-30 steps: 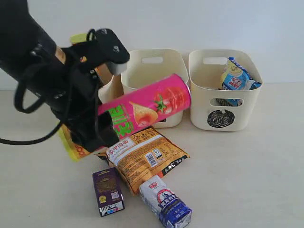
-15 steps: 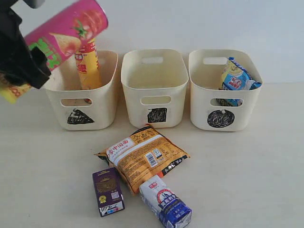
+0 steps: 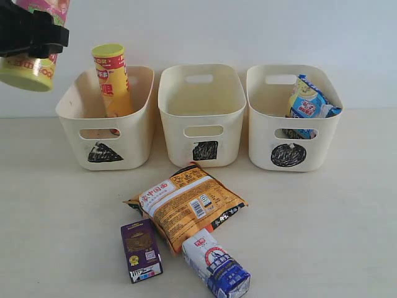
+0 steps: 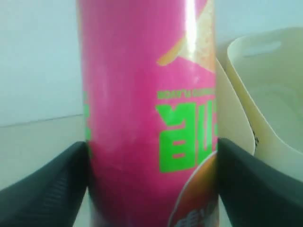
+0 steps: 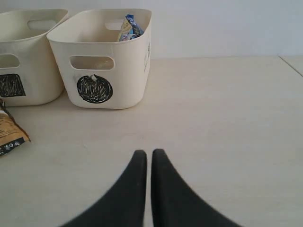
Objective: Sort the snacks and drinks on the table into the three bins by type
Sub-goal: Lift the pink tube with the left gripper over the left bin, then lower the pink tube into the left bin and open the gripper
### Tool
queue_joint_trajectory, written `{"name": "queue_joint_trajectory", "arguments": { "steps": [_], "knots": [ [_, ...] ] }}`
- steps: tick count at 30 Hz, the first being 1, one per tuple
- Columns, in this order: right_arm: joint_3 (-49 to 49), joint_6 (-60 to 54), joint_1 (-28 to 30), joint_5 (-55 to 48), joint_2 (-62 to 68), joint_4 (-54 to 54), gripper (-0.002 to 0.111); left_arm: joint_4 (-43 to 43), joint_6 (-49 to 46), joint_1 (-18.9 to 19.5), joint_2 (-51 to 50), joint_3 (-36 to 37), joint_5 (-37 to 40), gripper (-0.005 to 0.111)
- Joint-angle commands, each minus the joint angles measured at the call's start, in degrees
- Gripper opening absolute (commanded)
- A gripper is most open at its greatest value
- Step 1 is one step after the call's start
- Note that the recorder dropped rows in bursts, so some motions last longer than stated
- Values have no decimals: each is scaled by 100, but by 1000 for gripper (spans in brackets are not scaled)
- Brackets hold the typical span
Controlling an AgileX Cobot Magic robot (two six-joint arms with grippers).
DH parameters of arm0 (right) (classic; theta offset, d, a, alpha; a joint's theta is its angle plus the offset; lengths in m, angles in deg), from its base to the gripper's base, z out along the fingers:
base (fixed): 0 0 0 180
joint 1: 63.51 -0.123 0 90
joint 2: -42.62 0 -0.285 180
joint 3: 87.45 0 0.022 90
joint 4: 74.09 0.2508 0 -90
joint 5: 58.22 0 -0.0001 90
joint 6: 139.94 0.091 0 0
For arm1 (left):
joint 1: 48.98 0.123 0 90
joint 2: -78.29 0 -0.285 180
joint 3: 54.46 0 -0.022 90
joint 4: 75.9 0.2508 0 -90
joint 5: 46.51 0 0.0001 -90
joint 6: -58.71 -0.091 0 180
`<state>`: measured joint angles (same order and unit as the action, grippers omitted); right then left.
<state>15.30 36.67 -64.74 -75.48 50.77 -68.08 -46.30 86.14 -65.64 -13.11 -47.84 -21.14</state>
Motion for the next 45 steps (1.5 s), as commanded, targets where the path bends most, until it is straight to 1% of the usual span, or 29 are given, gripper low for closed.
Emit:
{"name": "queue_joint_trajectory", "arguments": {
  "steps": [1,4,7,10,15,18,23,28,30,33,36,38,41,45],
  "knots": [
    [4,4,15,72,-37,-29,0,-31,1138,351,-512,-43,-610,4],
    [4,4,15,72,-37,-29,0,-48,1726,473,-878,-43,-943,4],
    [4,4,15,72,-37,-29,0,-48,1982,477,-1176,-94,-1241,4],
    [4,4,15,72,-37,-29,0,-56,2229,477,-1473,-329,-1377,4],
    [4,4,15,72,-37,-29,0,-71,2491,477,-1943,-825,-1296,4],
    [4,4,15,72,-37,-29,0,-71,2850,477,-2197,-1059,-1233,4],
    [4,4,15,72,-37,-29,0,-71,3522,477,-2477,-1142,-1204,4],
    [4,4,15,72,-37,-29,0,-71,3616,477,-2692,-1142,-1204,5],
    [4,4,15,72,-37,-29,0,-71,3616,477,-2751,-1142,-1236,10],
    [4,4,15,72,-37,-29,0,-71,3616,477,-2821,-1142,-1452,28],
    [4,4,15,72,-37,-29,0,-71,3616,477,-2848,-1142,-1765,55],
    [4,4,15,72,-37,-29,0,-71,3616,477,-2848,-1142,-1961,70],
    [4,4,15,72,-37,-29,0,-25,3599,477,-2848,-1142,-2013,81],
    [4,4,15,72,-37,-29,0,-25,3599,477,-2812,-1142,-1825,91]
  ]
}}
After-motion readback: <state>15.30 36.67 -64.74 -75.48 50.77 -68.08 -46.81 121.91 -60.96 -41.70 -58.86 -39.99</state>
